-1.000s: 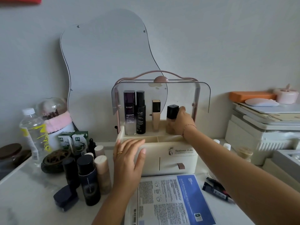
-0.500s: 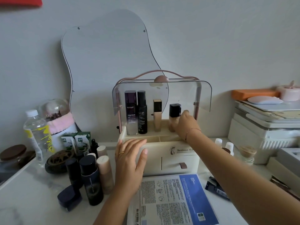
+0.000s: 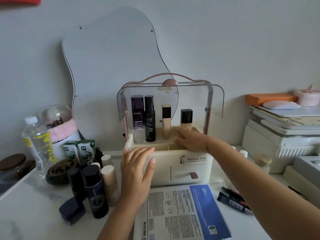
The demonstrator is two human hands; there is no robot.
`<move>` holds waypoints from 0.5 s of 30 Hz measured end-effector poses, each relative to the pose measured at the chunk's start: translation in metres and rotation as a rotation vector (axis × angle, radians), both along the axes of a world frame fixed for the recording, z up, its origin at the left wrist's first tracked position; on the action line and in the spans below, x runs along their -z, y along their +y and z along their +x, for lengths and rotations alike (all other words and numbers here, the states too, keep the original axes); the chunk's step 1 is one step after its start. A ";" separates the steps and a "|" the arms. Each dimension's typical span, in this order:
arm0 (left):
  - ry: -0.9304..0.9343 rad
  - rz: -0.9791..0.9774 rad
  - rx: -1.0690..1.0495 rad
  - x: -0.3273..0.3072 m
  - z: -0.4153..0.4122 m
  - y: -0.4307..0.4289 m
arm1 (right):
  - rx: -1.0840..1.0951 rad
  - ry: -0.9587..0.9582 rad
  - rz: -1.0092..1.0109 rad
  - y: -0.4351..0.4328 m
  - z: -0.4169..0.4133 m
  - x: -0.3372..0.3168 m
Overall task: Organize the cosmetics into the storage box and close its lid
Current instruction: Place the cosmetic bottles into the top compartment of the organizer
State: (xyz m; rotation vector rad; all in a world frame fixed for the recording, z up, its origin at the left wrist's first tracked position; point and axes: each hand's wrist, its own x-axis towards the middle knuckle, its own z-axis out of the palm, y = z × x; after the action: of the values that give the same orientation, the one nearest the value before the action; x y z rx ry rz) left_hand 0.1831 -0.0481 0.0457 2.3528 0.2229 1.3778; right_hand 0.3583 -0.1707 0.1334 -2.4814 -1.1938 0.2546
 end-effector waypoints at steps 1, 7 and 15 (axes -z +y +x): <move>0.000 0.002 -0.001 0.000 0.000 0.000 | 0.000 0.010 0.000 0.000 -0.001 -0.001; 0.003 0.008 0.000 0.001 0.000 0.001 | 0.039 -0.018 0.005 0.001 -0.002 0.000; -0.011 0.016 -0.008 0.002 0.001 0.001 | 0.021 -0.078 0.074 0.005 -0.006 0.001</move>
State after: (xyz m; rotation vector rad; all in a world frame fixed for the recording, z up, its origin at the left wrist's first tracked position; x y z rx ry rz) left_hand 0.1839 -0.0473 0.0441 2.3592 0.2195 1.4003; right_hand 0.3521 -0.1653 0.1327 -2.4584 -1.1847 0.1067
